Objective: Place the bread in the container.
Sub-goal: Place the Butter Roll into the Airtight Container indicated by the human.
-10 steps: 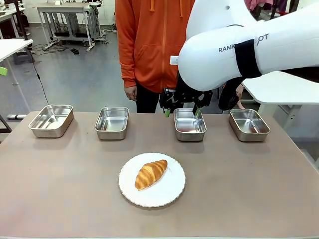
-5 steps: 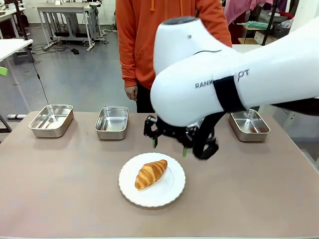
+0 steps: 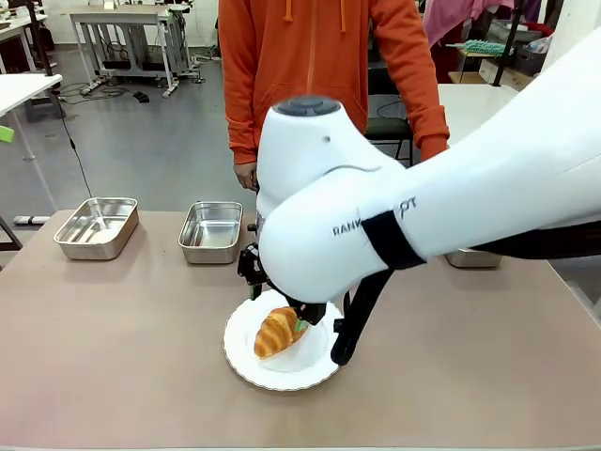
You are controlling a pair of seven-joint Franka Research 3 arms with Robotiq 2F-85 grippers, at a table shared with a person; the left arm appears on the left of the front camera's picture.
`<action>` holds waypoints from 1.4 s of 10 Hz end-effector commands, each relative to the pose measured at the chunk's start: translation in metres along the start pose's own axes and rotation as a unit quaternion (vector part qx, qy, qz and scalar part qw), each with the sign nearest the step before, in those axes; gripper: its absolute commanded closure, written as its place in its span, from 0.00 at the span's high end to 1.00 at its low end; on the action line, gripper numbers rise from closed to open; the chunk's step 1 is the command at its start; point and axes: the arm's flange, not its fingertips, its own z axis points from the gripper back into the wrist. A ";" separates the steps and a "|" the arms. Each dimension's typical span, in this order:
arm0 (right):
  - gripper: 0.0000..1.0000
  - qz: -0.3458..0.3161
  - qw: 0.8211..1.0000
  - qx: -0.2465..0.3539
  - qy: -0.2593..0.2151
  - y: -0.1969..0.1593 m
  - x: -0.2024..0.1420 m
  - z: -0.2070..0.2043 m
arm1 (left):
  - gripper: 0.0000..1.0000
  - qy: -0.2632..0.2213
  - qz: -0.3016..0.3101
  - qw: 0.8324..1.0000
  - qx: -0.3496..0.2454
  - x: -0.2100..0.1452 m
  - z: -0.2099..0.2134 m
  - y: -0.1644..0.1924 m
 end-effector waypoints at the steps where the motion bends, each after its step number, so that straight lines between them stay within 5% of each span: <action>1: 1.00 0.067 0.997 -0.046 0.005 0.008 -0.002 -0.010 | 1.00 -0.004 0.001 1.000 -0.001 0.001 0.000 -0.001; 2: 1.00 0.000 1.000 0.000 0.000 0.000 0.000 0.000 | 1.00 -0.004 0.001 1.000 -0.001 0.001 0.000 -0.001; 14: 1.00 -0.019 0.998 -0.033 0.047 0.010 0.031 -0.074 | 1.00 -0.004 0.001 1.000 -0.001 0.001 0.000 -0.001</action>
